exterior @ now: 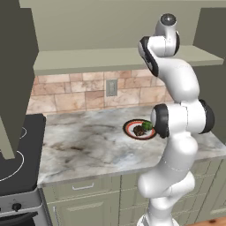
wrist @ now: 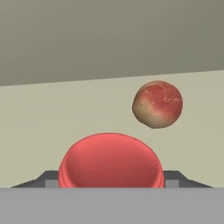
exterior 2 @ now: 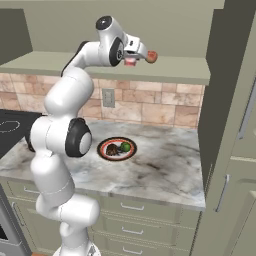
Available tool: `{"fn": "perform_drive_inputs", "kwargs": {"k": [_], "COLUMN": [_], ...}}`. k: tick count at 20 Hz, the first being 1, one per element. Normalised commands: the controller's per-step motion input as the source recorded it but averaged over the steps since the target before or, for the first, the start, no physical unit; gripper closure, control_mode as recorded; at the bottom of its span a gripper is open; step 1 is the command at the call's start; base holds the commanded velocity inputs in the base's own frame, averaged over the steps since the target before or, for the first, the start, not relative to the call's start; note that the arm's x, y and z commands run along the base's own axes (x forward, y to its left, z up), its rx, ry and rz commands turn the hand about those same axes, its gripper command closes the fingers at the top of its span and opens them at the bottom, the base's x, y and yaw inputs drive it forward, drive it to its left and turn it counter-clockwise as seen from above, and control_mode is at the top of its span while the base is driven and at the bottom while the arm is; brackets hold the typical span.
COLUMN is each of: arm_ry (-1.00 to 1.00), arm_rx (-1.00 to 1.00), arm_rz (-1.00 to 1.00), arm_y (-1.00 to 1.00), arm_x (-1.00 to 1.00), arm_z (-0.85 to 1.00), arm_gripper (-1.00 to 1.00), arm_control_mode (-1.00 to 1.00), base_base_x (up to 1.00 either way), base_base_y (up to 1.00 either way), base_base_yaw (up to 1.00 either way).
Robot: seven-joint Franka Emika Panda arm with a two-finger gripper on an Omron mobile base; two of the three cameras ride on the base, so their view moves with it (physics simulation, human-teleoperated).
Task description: Pick the avocado and bread from the counter and place them on the plate. Then pick the jam from the cabinet and place it next to the plate. Lastly close the cabinet door.
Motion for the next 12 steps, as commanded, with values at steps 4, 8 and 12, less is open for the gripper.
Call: {"fn": "perform_drive_inputs", "kwargs": {"k": [4,8,12], "arm_ry": [-0.14,-0.17,-0.12], "arm_rx": [0.03,0.02,0.01], "arm_rz": [0.00,0.00,0.00], "arm_y": [0.00,0.00,0.03], "arm_x": [-0.34,-0.39,-0.50], "arm_z": [0.04,0.20,0.18], "arm_gripper": [1.00,1.00,1.00], "arm_control_mode": [-1.00,-1.00,-1.00], "base_base_x": [0.00,0.00,0.00], "base_base_y": [0.00,0.00,0.00], "base_base_yaw": [0.00,0.00,0.00]}}
